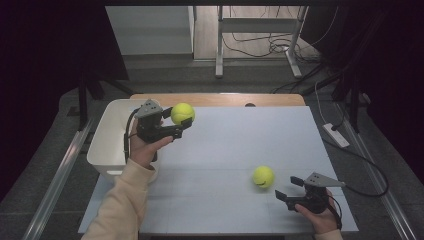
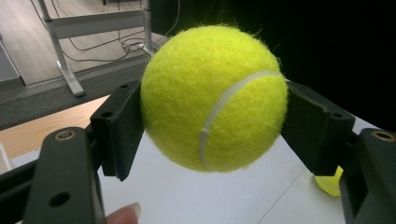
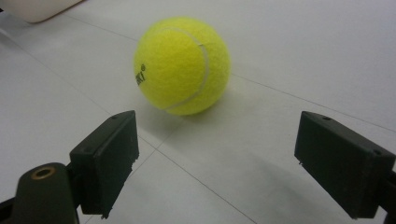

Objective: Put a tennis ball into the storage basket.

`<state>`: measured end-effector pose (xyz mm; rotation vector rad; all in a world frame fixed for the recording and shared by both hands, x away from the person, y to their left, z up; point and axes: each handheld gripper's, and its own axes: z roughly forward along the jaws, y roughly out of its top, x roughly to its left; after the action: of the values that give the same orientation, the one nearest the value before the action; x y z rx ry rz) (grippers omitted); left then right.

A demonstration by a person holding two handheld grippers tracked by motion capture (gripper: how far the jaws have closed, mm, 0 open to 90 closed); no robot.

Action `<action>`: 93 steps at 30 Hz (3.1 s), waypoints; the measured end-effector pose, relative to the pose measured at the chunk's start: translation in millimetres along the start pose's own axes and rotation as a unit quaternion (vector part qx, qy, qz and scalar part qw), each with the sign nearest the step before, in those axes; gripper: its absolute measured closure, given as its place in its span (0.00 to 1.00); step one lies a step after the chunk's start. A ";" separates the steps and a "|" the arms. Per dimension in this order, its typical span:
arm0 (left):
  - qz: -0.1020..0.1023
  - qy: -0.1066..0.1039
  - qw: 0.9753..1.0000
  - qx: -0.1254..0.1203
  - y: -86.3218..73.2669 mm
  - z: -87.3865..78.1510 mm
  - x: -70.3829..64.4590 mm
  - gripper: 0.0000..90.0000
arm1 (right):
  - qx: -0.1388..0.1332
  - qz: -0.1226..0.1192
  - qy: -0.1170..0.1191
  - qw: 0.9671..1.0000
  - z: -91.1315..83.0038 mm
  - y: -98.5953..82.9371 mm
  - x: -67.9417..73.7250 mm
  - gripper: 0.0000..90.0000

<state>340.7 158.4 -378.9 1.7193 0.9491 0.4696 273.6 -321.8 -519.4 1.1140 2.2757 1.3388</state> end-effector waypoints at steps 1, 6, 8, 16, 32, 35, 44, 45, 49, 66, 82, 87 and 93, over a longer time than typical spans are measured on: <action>-0.001 0.001 1.000 -0.001 -0.1 -0.4 0.8 0.30 | 0.000 0.000 0.000 1.000 0.0 0.0 0.0 0.15; -0.005 0.010 1.000 -0.004 0.3 -4.2 6.4 0.30 | 0.000 0.000 0.000 1.000 -0.1 -0.1 -0.3 0.15; -0.008 0.013 1.000 -0.005 0.2 -5.5 8.4 0.30 | 0.001 0.000 0.000 1.000 0.0 -0.1 -0.2 0.15; -0.013 0.023 1.000 -0.010 0.9 -10.6 14.8 0.30 | 0.001 0.000 -0.001 1.000 0.0 -0.1 -0.2 0.15; -0.022 0.049 0.998 -0.013 5.9 -21.4 29.2 0.30 | 0.001 0.001 -0.001 1.000 0.2 0.1 0.0 0.15; -0.023 0.053 0.998 -0.015 8.8 -24.3 32.4 0.30 | 0.001 0.001 -0.001 1.000 0.3 0.2 0.2 0.15; -0.028 0.068 0.997 -0.009 10.3 -26.3 41.9 0.30 | 0.000 0.001 -0.001 1.000 0.0 0.1 0.0 0.15; -0.030 0.069 0.997 -0.008 10.2 -26.2 43.5 0.30 | 0.000 0.001 -0.001 1.000 0.0 0.1 0.0 0.15; -0.033 0.077 0.996 -0.002 10.0 -26.4 48.5 0.30 | 0.000 0.001 -0.001 1.000 0.0 0.1 0.0 0.15; -0.050 0.111 0.992 0.014 9.8 -32.8 71.5 0.30 | -0.001 0.002 -0.002 1.000 -0.5 0.0 -0.4 0.15; -0.062 0.145 0.986 0.050 8.0 -30.5 92.2 0.30 | 0.000 0.003 -0.002 1.000 -0.1 -0.2 -0.4 0.15; -0.070 0.153 0.984 0.062 7.3 -29.1 99.7 0.30 | 0.001 0.002 0.000 1.000 0.6 -0.2 0.1 0.15; -0.083 0.164 0.979 0.086 4.8 -25.4 109.6 0.30 | 0.001 0.002 -0.002 1.000 0.2 -0.3 -0.4 0.15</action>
<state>390.9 259.2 -380.8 1.7283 1.3928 0.5857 273.9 -322.0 -519.9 1.1218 2.2738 1.3351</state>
